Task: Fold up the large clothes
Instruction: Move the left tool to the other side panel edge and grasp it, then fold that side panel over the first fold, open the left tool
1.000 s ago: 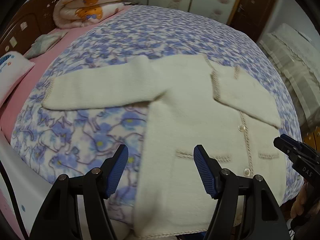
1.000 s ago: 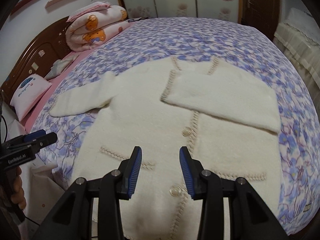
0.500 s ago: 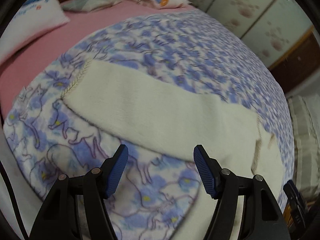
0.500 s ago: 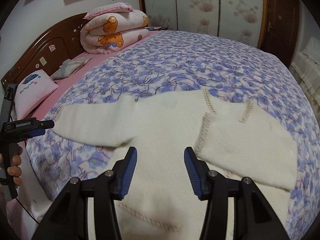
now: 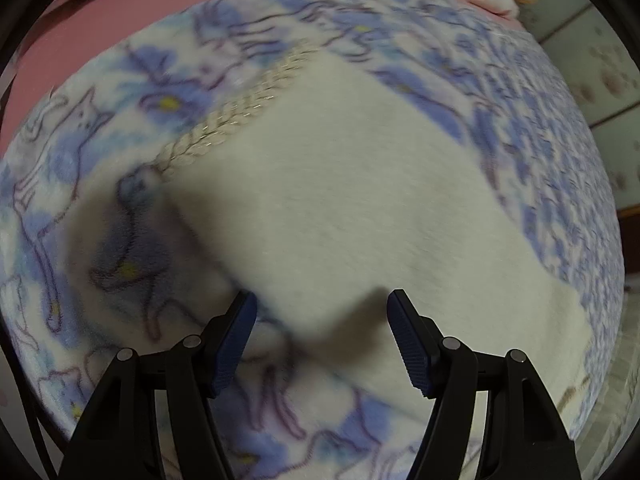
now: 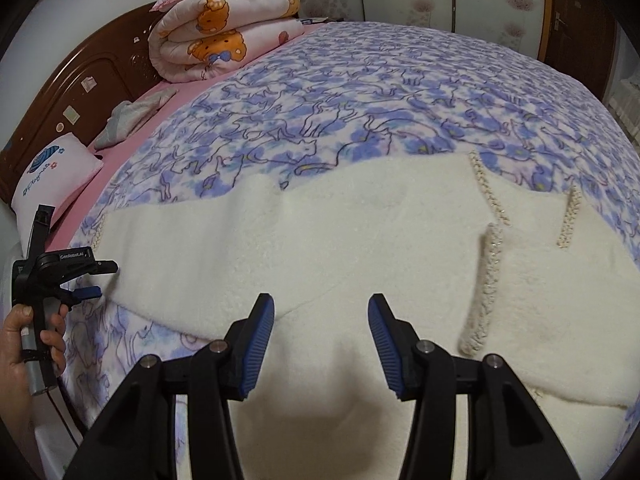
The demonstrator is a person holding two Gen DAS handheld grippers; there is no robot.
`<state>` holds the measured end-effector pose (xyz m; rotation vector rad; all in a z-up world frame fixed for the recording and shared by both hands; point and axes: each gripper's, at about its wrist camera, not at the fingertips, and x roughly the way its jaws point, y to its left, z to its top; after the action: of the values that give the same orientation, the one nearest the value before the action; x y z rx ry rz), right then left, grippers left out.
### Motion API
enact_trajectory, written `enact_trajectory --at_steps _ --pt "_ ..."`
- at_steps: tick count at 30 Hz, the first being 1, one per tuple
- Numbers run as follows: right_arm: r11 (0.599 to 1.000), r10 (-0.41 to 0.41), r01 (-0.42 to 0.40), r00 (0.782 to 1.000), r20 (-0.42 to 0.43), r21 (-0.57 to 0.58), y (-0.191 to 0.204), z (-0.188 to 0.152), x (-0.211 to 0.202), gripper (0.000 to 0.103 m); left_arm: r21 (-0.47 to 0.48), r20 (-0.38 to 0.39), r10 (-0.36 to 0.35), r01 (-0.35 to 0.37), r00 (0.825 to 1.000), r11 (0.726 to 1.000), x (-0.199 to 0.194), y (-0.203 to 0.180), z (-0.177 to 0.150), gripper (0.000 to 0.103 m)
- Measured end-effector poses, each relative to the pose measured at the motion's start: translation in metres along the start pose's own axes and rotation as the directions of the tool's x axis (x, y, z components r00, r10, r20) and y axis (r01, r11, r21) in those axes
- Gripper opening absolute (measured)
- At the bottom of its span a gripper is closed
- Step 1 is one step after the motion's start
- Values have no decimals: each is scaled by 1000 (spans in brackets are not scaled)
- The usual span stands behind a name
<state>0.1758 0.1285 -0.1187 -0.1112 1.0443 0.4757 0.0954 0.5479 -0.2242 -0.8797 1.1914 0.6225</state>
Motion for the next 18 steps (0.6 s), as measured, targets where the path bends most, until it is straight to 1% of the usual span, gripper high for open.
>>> enact_trajectory --at_steps 2,3,4,6,8,10,11,12,14,15,18 --pt "1000 5 -5 1000 -14 -4 1 -3 6 49 -48 -1 -33 33 999 998 9 8 3 71" --pt "1000 8 -8 1000 -23 -4 1 -5 10 49 -68 6 -47 47 999 997 12 9 3 75" --pt "1000 11 -11 999 -32 -3 1 -7 13 49 -78 10 -51 51 999 996 14 9 4 78" --pt "1000 14 -14 998 -54 3 -2 -13 18 49 -69 24 -32 33 999 997 16 4 6 78" --pt "1000 15 -15 997 -71 7 -5 -21 21 49 -32 50 -2 3 999 999 14 -6 7 65" --pt "1000 17 -16 996 -83 14 -10 -28 20 49 7 107 17 -17 994 1000 6 -15 6 22" --pt "1000 16 -15 996 -86 17 -12 -32 18 49 16 133 35 -38 990 999 1 -19 5 13" --pt "1000 15 -13 996 -89 21 -16 -35 17 49 21 159 50 -54 986 998 -6 -22 3 8" --pt "1000 8 -5 996 -91 29 -24 -41 11 49 26 203 17 -23 979 999 -22 -29 -3 7" --pt "999 3 0 996 -89 34 -30 -45 6 49 45 231 -7 -4 973 999 -33 -36 -8 6" --pt "998 -13 17 997 -77 52 -46 -54 -9 49 158 313 -95 46 945 986 -75 -71 -30 6"
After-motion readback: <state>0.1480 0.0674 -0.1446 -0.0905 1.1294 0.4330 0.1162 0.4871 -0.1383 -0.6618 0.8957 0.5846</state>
